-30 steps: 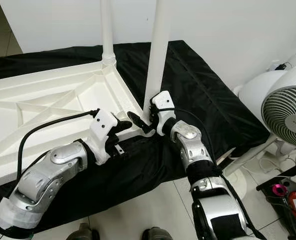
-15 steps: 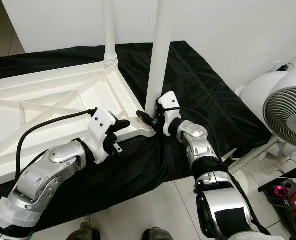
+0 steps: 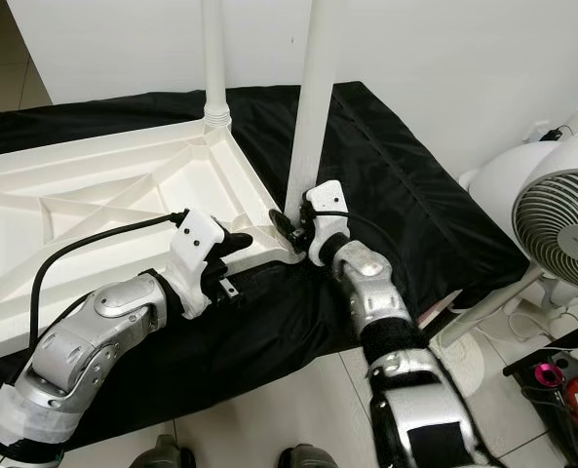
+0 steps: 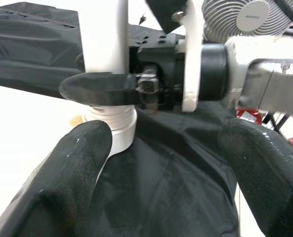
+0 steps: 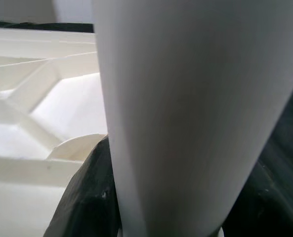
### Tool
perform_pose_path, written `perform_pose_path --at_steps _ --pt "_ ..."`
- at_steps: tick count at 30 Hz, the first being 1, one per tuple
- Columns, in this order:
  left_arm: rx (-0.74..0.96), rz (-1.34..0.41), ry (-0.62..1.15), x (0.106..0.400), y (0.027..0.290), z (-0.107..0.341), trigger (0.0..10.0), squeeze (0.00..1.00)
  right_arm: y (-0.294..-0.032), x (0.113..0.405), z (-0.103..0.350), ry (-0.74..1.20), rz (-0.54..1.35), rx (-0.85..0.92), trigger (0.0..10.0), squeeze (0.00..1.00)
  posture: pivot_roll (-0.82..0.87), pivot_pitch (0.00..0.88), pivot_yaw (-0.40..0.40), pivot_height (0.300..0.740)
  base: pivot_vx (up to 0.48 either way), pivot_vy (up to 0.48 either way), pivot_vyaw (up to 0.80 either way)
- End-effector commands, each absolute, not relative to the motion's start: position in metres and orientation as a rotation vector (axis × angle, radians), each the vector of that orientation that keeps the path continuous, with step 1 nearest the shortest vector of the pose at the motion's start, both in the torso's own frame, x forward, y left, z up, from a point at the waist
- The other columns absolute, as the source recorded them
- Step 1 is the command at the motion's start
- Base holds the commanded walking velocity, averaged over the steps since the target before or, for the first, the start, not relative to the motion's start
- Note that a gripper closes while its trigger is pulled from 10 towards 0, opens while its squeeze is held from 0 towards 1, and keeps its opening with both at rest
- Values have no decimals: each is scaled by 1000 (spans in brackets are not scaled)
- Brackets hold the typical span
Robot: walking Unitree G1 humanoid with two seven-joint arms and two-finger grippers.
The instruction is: Building children table
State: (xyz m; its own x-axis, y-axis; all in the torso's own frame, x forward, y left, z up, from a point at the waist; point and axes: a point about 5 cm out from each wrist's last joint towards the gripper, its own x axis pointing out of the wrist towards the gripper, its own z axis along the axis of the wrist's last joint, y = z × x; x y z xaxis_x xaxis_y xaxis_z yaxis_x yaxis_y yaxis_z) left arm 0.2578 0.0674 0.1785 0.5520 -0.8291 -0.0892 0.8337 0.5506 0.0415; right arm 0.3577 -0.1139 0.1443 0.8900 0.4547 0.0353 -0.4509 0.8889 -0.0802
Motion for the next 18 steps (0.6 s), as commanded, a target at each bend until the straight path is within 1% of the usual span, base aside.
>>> perform_pose_path --at_steps 1,4,5,6,8,9,10,11,17,18 --pt "93 -996 73 257 68 177 10000 0 -122 355 134 -3 364 -74 10000 0 -63 49 -57 740 0 0 0" --pt "94 -997 74 256 68 176 10000 0 -117 352 135 -11 330 -51 10000 0 -61 46 -61 740 0 0 0" --pt "94 -997 75 256 68 176 10000 0 -109 346 135 -27 266 -31 10000 0 -61 43 -63 740 0 0 0" --pt "94 -997 75 256 68 176 10000 0 -109 346 135 -27 266 -31 10000 0 -61 43 -63 740 0 0 0" --pt "95 -996 74 256 68 175 10000 0 -96 335 135 -35 127 45 10000 0 -55 38 -64 740 0 0 0" --pt "95 -996 74 256 68 175 10000 0 -96 335 135 -35 127 45 10000 0 -55 38 -64 740 0 0 0" --pt "94 -995 74 256 68 175 10000 0 -85 328 135 -31 102 76 10000 0 -58 36 -62 740 0 0 0" --pt "94 -995 75 256 69 175 10000 0 -83 327 136 -30 105 78 10000 0 -58 36 -62 740 0 0 0" --pt "95 -1000 76 256 68 175 10000 0 -80 324 141 -37 118 85 10000 0 -62 34 -59 740 0 0 0" --pt "96 -1004 75 257 67 175 10000 0 -83 324 142 -44 118 83 10000 0 -67 27 -56 740 0 0 0"
